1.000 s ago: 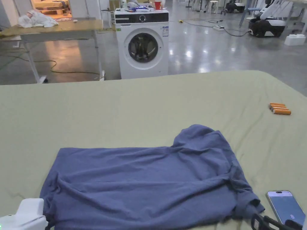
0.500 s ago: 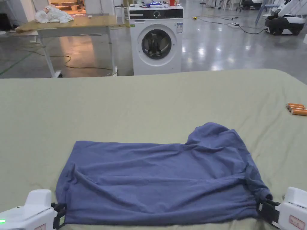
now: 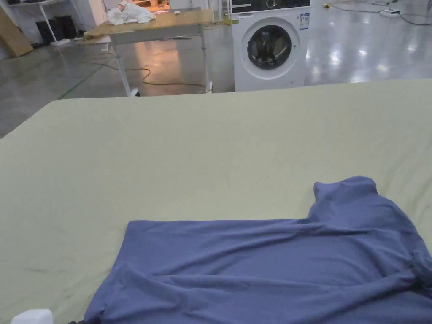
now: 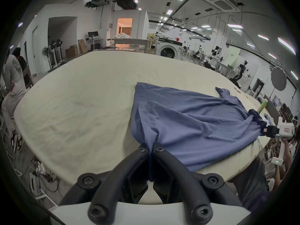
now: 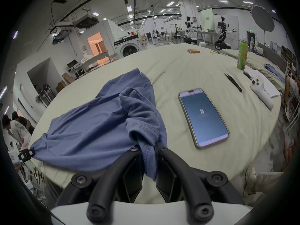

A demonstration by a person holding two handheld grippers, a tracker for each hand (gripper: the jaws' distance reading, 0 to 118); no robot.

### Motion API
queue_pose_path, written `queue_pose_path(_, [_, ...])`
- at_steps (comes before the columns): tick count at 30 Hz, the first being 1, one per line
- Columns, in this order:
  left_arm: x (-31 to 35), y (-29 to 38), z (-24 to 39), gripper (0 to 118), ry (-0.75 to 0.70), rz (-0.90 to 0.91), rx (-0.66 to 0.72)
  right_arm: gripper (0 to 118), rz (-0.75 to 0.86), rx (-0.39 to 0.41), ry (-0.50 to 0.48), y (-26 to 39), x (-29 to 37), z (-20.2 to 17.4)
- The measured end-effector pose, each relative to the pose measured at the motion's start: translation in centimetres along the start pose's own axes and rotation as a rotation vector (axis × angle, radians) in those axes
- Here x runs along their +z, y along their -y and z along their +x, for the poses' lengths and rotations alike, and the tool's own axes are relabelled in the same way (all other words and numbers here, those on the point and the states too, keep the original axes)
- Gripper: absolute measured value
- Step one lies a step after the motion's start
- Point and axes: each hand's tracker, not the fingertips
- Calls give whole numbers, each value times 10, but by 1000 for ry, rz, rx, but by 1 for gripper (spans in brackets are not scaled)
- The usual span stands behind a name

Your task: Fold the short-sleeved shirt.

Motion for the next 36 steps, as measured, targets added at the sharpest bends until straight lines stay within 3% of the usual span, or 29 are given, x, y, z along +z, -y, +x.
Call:
queue_pose_path(4, [4,18,9,0,-30,-11,-34,9,-9,32,16,9,11,-9])
queue_pose_path(5, [2,21,11,5,-32,-8,-32,10,-2,32,15,10,10,-9])
queue_pose_path(6, [2,24,11,23,-42,21,-25,16,-2,29,13,10,9,-9])
queue_pose_path(7, [2,25,11,44,-54,28,-20,30,-1,28,6,8,7,-6])
queue_pose_path(8, [6,24,13,67,-100,65,-36,59,6,39,-20,7,8,-5])
queue_pose_path(9, [16,25,18,82,-117,147,-57,73,34,56,-35,7,13,-5])
queue_pose_path(11, [43,21,25,83,-94,301,-77,74,79,76,-97,-1,28,-6])
queue_pose_path(16, [111,-1,76,83,-174,611,-140,74,294,153,-127,-18,71,-28])
queue_pose_path(19, [135,-1,113,83,-229,786,-141,74,473,158,-123,-22,96,-51])
queue_pose_path(22, [144,-3,137,83,-221,818,-159,74,545,221,-154,-24,111,-72])
queue_pose_path(24, [150,-7,142,78,-141,803,-168,71,567,261,-153,-27,117,-85])
queue_pose_path(25, [151,-9,143,71,-111,790,-172,66,573,275,-157,-27,119,-89])
queue_pose_path(26, [152,-9,146,53,-95,778,-176,53,579,285,-164,-27,122,-93])
queue_pose_path(29, [152,2,151,2,-16,813,-196,2,571,207,-233,-25,119,-93])
queue_pose_path(31, [151,3,159,0,-34,783,-197,0,554,184,-280,-26,118,-94])
queue_pose_path(36, [147,-3,161,0,-1,708,-209,0,521,215,-264,-27,107,-93])
